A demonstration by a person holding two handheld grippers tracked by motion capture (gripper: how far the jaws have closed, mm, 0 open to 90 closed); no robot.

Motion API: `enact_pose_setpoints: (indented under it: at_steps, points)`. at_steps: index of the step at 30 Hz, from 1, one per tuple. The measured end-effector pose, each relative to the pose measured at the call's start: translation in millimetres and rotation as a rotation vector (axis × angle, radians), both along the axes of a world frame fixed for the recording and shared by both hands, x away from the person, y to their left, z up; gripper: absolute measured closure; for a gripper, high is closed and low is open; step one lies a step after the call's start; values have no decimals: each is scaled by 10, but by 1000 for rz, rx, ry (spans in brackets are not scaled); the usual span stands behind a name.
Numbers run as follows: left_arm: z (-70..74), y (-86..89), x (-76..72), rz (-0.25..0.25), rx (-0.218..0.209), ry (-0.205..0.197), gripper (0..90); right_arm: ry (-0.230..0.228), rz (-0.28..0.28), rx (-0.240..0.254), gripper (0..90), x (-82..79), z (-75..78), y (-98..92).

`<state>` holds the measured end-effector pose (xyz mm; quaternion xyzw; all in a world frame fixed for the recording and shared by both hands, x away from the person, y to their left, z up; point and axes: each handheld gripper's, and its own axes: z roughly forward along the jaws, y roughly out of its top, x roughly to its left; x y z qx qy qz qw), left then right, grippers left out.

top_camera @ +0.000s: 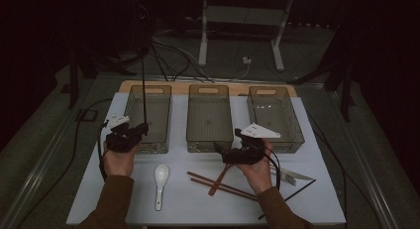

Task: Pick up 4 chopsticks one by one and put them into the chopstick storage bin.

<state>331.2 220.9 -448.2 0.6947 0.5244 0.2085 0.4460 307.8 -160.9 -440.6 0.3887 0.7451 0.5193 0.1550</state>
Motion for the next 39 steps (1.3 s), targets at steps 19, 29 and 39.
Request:
enact_pose_setpoints:
  at_steps: [19, 29, 39]
  points:
    - [-238, 146, 173, 40, 119, 135, 866, -8, -14, 54, 21, -117, -9, -402]
    - [-260, 163, 158, 31, 117, 120, 642, -11, -31, 57, 21, -121, -10, -447]
    - [-189, 247, 49, 105, 57, 17, 97, -9, -49, 36, 20, -139, 5, -525]
